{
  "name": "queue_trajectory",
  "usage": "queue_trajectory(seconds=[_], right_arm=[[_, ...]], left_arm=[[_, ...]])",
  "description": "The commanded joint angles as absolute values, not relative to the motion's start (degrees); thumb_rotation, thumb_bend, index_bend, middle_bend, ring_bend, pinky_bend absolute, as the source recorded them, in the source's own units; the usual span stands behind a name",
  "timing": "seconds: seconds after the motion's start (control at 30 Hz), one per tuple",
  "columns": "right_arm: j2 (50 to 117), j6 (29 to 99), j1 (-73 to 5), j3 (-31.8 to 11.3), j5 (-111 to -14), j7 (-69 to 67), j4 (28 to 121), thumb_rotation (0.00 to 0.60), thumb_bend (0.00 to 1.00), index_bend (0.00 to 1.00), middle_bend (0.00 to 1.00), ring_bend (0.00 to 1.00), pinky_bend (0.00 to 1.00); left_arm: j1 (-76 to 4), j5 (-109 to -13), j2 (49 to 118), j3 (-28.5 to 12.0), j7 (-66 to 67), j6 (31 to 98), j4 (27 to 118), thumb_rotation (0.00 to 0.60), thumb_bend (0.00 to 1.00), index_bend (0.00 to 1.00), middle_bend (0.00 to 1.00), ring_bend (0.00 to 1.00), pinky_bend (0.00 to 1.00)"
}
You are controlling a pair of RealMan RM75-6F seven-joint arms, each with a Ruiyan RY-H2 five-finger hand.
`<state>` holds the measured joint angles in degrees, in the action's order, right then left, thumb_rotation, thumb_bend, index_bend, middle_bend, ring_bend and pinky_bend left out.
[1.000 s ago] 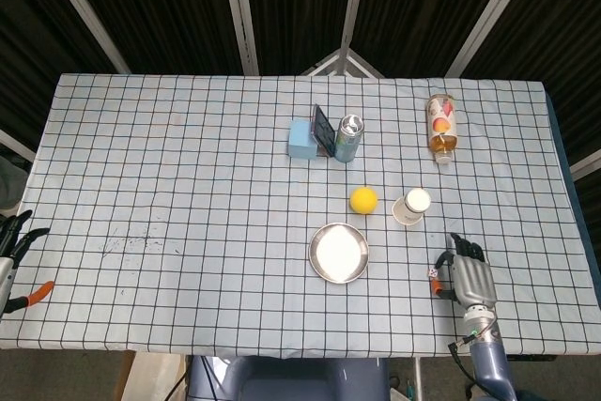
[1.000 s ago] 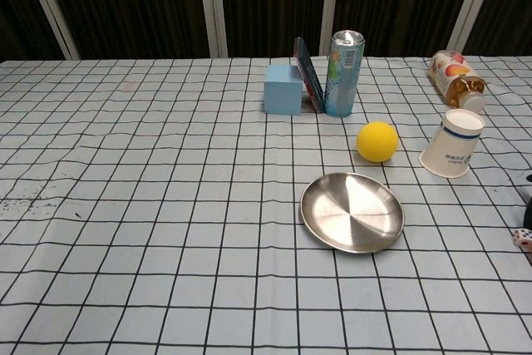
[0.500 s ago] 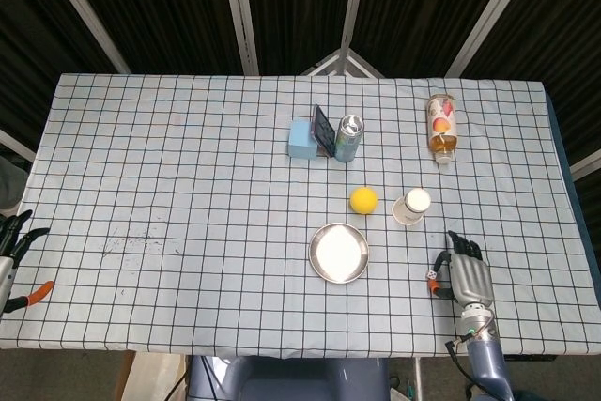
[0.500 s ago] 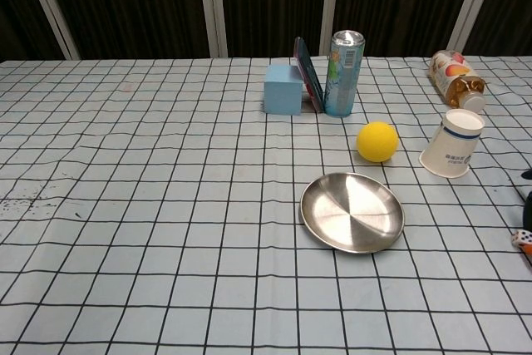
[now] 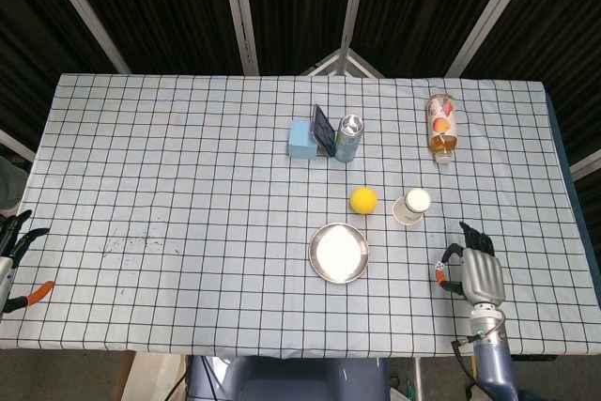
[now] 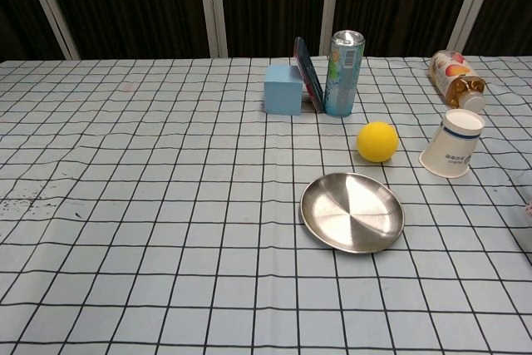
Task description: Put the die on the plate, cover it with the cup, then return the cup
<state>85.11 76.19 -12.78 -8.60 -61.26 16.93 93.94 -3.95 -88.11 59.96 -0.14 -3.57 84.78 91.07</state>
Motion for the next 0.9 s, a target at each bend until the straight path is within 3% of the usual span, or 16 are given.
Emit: queue_trajectory(seconds=[0.03, 0.27, 0.43, 0.9], right_arm=[[82.0, 81.5, -10.9, -10.0, -65.2, 15.9, 99.3, 0.6, 0.34, 0.61, 0.09, 0.07, 0.0], [79.0, 84.2, -11.3, -8.9, -71.7, 20.7, 108.7, 0.6, 0.34, 0.61, 0.09, 0.08, 0.0], [81.8, 80.2, -14.6, -8.7, -70.3, 27.1, 111.5, 0.6, 0.34, 0.61, 0.09, 0.08, 0.0], [94.7, 69.1, -26.1, -15.4, -58.8, 31.4, 98.4, 0.6, 0.34, 0.61, 0.09, 0.08, 0.0]], left_arm=[[-3.9, -88.1, 59.9, -0.1, -3.7, 84.8, 91.1, 0.6, 0.3, 0.19, 0.0, 0.0, 0.02], [-4.0, -88.2, 59.9, -0.1, -3.7, 84.6, 91.2, 0.6, 0.3, 0.19, 0.0, 0.0, 0.02], [-4.0, -88.4, 59.8, 0.1, -3.9, 84.7, 91.2, 0.6, 0.3, 0.19, 0.0, 0.0, 0.02], [-4.2, -87.4, 59.2, -0.5, -6.3, 84.3, 90.5, 0.6, 0.3, 0.19, 0.0, 0.0, 0.02]])
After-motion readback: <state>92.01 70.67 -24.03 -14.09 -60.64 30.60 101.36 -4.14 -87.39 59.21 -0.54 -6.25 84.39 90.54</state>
